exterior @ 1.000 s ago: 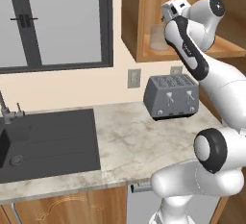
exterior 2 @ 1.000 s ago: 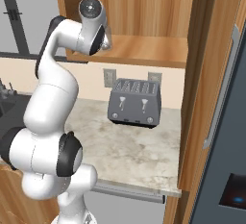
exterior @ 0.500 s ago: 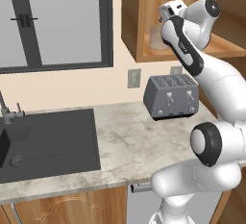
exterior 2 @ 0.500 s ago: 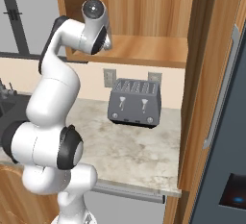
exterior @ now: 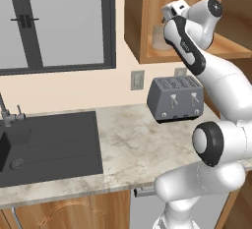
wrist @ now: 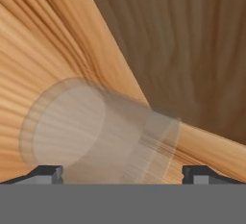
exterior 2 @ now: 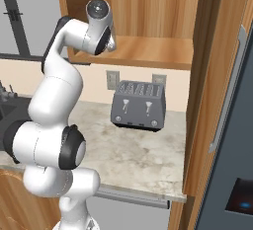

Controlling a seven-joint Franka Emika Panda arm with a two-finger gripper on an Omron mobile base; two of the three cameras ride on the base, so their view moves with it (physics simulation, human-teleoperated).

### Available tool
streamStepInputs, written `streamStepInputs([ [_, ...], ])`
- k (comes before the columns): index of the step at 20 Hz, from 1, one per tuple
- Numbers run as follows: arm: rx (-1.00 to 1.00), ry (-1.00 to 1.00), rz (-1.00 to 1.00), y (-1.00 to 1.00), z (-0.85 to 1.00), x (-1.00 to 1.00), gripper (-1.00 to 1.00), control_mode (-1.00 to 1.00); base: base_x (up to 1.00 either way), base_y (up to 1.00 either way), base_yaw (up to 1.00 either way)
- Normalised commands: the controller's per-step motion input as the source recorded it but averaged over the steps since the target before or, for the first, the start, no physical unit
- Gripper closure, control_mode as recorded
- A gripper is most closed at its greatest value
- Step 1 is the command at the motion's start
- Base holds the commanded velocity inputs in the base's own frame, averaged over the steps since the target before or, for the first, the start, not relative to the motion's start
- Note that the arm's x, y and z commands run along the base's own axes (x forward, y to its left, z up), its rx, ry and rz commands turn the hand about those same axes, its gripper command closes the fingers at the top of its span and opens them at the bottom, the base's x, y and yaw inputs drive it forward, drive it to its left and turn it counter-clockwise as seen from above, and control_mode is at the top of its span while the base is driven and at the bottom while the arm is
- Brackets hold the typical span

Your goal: There is a bowl on the dining counter. Grab a lemon wedge from the fridge and place it in the bowl. Then get the liquor bottle and glass cup from the cabinet and place them next to the bowl.

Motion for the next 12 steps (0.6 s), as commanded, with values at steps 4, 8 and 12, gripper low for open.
streamStepInputs([
  [4, 0.00, 0.00, 0.00, 0.00, -0.21, 0.00, -1.00, -1.00, 0.00, 0.00, 0.00],
  [8, 0.00, 0.00, 0.00, 0.00, -0.25, 0.00, -1.00, -1.00, 0.00, 0.00, 0.00],
  [12, 0.00, 0.00, 0.00, 0.00, -0.24, 0.00, -1.00, -1.00, 0.00, 0.00, 0.00],
])
